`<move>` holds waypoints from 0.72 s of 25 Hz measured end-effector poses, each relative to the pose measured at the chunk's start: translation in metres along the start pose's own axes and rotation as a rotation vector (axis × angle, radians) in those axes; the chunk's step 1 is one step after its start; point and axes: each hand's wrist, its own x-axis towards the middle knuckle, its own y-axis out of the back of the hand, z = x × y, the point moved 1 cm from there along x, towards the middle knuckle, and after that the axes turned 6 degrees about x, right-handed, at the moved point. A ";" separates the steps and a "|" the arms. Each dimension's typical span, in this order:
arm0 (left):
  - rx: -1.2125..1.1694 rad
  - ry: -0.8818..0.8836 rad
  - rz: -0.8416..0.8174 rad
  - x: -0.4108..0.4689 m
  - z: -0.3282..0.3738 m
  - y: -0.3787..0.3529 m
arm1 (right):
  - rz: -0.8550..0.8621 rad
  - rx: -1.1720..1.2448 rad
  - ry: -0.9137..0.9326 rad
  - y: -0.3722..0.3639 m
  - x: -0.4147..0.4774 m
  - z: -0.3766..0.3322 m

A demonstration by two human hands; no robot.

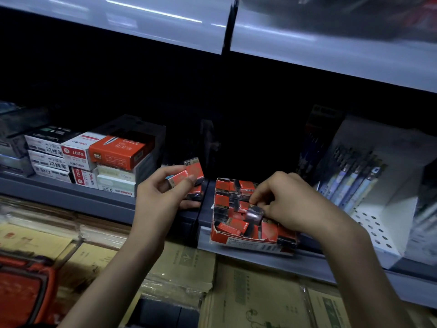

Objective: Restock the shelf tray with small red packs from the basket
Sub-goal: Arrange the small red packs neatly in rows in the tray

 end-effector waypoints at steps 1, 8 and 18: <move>0.002 -0.001 -0.001 0.000 0.000 0.000 | -0.016 0.003 -0.009 0.000 0.002 0.001; 0.002 0.009 -0.001 -0.002 0.002 0.000 | 0.004 -0.010 0.026 -0.002 0.002 0.004; -0.010 0.021 0.013 -0.001 0.001 0.001 | 0.104 0.049 0.081 0.027 -0.019 0.008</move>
